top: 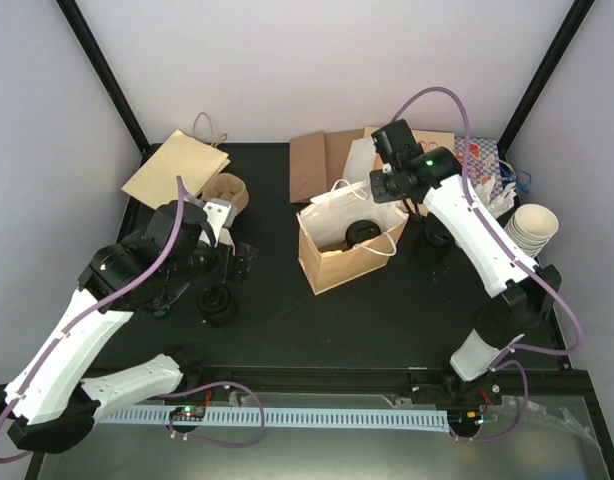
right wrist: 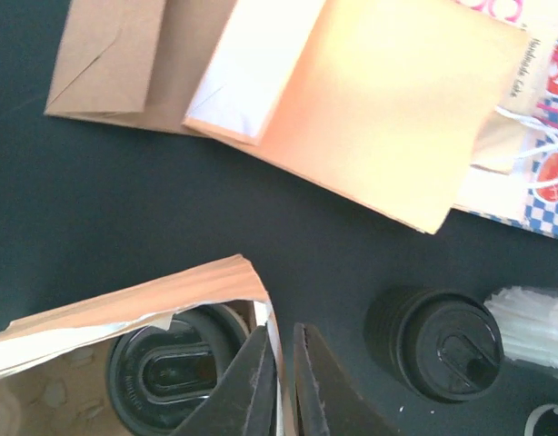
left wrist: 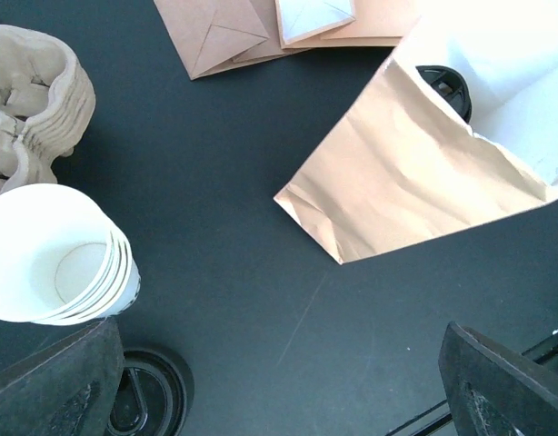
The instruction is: Pack the takeout coffee
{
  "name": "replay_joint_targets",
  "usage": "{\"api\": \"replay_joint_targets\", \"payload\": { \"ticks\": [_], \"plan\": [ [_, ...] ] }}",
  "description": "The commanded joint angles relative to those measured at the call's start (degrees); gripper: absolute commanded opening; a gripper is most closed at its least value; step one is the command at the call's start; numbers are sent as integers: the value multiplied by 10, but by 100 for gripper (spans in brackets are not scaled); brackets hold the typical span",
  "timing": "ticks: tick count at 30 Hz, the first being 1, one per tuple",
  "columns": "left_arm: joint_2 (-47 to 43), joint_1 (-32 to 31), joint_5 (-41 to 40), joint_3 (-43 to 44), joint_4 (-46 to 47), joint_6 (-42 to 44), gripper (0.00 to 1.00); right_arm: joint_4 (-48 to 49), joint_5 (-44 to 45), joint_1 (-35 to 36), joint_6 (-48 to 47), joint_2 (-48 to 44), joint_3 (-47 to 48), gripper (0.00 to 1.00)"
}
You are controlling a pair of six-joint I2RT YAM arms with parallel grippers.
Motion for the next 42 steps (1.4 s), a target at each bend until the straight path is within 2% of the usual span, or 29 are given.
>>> {"api": "replay_joint_targets", "payload": {
  "ticks": [1,3,6,10,13,16,21,25,29,34,38,42],
  "plan": [
    [1,8,21,0,19,10,98,-14,46,-27,-10,4,30,13],
    [2,14,21,-3,17,12,98,-14,51,-36,-9,0,34,18],
    [0,21,26,-10,22,13,98,-15,53,-38,-15,-8,41,37],
    [-9,25,31,-23,31,9,99,-31,55,-38,-17,-19,55,52],
    [-15,25,34,-30,35,6,99,-37,54,-38,-18,-36,56,55],
    [-21,25,39,-38,36,5,99,-37,47,-38,-18,-65,50,63],
    [-40,25,59,-71,58,-10,99,-8,27,-38,-23,-134,10,77],
    [-58,25,63,-108,76,-31,99,24,2,-38,-21,-203,-51,98],
    [-79,25,47,-147,94,-59,99,64,-5,-39,-5,-284,-141,100],
    [-97,27,-24,-166,84,-96,99,114,-40,-38,15,-379,-254,100],
    [-63,58,-87,-140,40,-82,99,147,-73,-38,42,-437,-334,100],
    [-50,106,-82,-137,49,-59,99,169,-115,-38,67,-471,-394,100]
  ]
}}
